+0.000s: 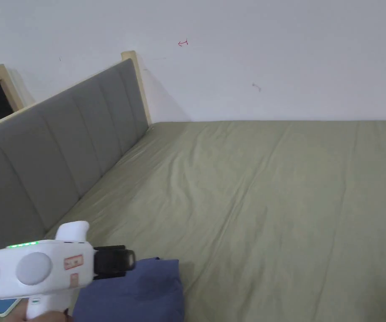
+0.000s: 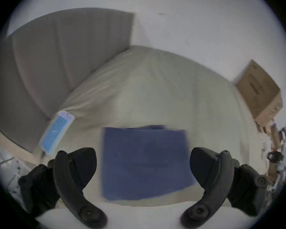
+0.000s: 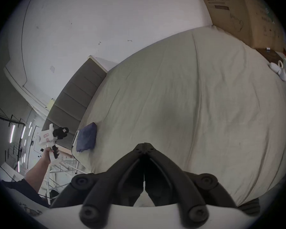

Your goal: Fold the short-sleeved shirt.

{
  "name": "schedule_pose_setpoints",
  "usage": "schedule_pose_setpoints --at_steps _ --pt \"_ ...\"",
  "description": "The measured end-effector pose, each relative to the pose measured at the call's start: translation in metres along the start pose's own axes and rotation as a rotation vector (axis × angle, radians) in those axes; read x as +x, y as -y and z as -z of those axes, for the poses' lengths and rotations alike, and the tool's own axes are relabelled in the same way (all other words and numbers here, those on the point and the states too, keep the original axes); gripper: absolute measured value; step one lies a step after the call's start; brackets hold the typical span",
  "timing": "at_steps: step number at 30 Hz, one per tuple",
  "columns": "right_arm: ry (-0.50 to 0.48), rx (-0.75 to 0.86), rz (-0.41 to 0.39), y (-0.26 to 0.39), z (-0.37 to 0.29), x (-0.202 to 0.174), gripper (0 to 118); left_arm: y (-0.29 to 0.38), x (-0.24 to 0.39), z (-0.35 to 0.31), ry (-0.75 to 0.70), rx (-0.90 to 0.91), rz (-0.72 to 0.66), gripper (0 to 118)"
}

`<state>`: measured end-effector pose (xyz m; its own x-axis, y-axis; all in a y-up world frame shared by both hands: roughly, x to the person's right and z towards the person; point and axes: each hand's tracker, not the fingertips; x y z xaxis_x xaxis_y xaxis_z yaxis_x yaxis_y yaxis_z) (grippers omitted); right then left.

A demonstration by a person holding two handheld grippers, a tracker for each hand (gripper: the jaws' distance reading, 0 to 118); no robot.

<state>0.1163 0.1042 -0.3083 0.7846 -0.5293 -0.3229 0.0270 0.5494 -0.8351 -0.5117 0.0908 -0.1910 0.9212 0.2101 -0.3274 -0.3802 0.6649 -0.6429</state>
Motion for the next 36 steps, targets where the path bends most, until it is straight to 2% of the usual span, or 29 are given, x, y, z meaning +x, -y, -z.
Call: schedule_pose_setpoints --at_steps 1,2,3,4,7,9,14,19,21,24,29,30,31,32,33,34,36 --pt "0.002 0.006 -0.001 -0.002 -0.003 0.0 0 0.003 0.029 0.0 0.047 0.016 0.019 93" --pt "0.004 0.012 -0.002 -0.003 -0.006 0.002 0 0.005 0.056 0.001 0.086 0.017 0.046 65" --pt "0.005 0.017 -0.002 -0.005 -0.01 0.002 0 0.005 0.078 0.003 0.118 0.016 0.064 18" --pt "0.005 0.024 0.001 -0.008 -0.014 0.001 0 0.005 0.102 0.005 0.136 0.021 0.086 0" --pt "-0.016 0.059 0.019 -0.019 -0.033 -0.001 0 -0.003 0.176 -0.001 0.256 0.088 0.093 0" --pt "0.002 0.124 -0.002 -0.032 -0.052 -0.009 0 -0.013 0.218 -0.013 0.296 0.153 0.1 0" --pt "0.053 0.381 -0.145 -0.069 -0.104 -0.036 0 -0.036 0.294 -0.068 0.272 0.46 0.186 0" --pt "0.109 0.682 -0.31 -0.082 -0.135 -0.065 0 -0.031 0.333 -0.106 0.185 0.721 0.22 0" --pt "0.169 0.799 -0.388 -0.077 -0.135 -0.07 0 -0.021 0.342 -0.111 0.162 0.816 0.253 0" --pt "0.335 0.988 -0.461 -0.061 -0.124 -0.067 0 0.007 0.352 -0.111 0.048 0.919 0.312 0" --pt "0.424 1.026 -0.455 -0.035 -0.108 -0.062 3 0.045 0.359 -0.112 0.048 0.918 0.32 1" --pt "0.436 1.026 -0.465 -0.031 -0.106 -0.063 22 0.045 0.361 -0.111 0.042 0.921 0.323 8" --pt "0.435 1.024 -0.47 -0.026 -0.103 -0.061 44 0.046 0.364 -0.112 0.026 0.921 0.322 24" --pt "0.437 1.012 -0.467 -0.024 -0.102 -0.06 73 0.045 0.366 -0.112 0.013 0.902 0.313 52" --pt "0.437 0.998 -0.461 -0.023 -0.101 -0.059 105 0.043 0.366 -0.112 0.012 0.883 0.303 87" --pt "0.437 0.991 -0.453 -0.021 -0.101 -0.059 116 0.044 0.366 -0.113 0.021 0.875 0.292 97" --pt "0.446 1.003 -0.45 -0.014 -0.1 -0.058 118 0.046 0.366 -0.116 0.032 0.886 0.276 97"
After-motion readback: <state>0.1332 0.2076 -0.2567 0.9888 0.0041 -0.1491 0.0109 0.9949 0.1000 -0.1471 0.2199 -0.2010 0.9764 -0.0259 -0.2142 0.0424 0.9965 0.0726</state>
